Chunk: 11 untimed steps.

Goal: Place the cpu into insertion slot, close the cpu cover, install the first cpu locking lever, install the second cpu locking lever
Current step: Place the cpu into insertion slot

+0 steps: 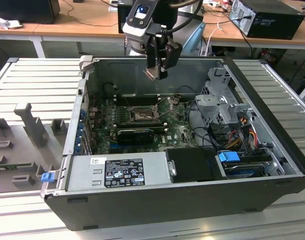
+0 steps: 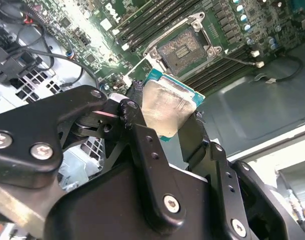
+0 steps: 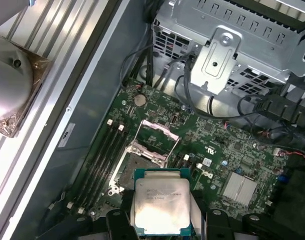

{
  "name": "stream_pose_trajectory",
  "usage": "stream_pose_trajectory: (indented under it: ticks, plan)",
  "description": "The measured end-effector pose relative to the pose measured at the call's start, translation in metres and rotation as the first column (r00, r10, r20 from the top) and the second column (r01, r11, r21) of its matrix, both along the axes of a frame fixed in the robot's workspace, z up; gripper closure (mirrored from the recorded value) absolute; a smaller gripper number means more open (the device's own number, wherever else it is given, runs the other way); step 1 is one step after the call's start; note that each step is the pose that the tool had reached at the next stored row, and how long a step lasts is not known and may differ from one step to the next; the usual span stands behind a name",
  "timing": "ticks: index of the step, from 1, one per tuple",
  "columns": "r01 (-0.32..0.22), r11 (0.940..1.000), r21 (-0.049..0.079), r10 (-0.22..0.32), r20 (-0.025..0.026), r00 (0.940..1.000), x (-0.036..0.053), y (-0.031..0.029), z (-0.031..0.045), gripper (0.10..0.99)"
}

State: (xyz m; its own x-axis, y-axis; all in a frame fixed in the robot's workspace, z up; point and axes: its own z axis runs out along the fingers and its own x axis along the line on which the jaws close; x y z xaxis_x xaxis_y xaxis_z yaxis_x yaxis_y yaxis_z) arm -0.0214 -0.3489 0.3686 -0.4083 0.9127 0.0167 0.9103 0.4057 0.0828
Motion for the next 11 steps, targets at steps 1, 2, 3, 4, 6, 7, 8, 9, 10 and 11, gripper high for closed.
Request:
stream_pose_trajectory:
  ticks: [1, 2, 3, 4, 6, 7, 8, 9, 10, 11]
  plan:
    - [0.020, 0.9998, 0.000, -0.020, 0.0001, 0.9998, 0.0000, 0.0000, -0.0001, 0.557]
    - [0.037, 0.9993, 0.000, -0.037, 0.0000, 0.9993, 0.0000, 0.0000, -0.0001, 0.557]
    - [0.054, 0.9986, 0.000, -0.054, 0.0001, 0.9986, 0.0000, 0.0000, -0.0001, 0.557]
    - [0.072, 0.9974, 0.000, -0.072, 0.0001, 0.9974, 0.0000, 0.0000, -0.0002, 0.557]
    - [0.107, 0.9943, 0.000, -0.107, 0.0001, 0.9943, 0.0000, 0.0000, -0.0003, 0.557]
    - [0.124, 0.9923, 0.000, -0.124, 0.0001, 0.9923, 0.0000, 0.0000, -0.0003, 0.557]
    - [0.133, 0.9911, 0.000, -0.133, 0.0001, 0.9911, 0.0000, 0.0000, -0.0003, 0.557]
    - [0.143, 0.9897, 0.000, -0.143, 0.0001, 0.9897, 0.0000, 0.0000, -0.0004, 0.557]
    - [0.156, 0.9878, 0.000, -0.156, 0.0001, 0.9878, 0.0000, 0.0000, -0.0004, 0.557]
    - [0.165, 0.9863, 0.000, -0.165, 0.0001, 0.9863, 0.0000, 0.0000, -0.0005, 0.557]
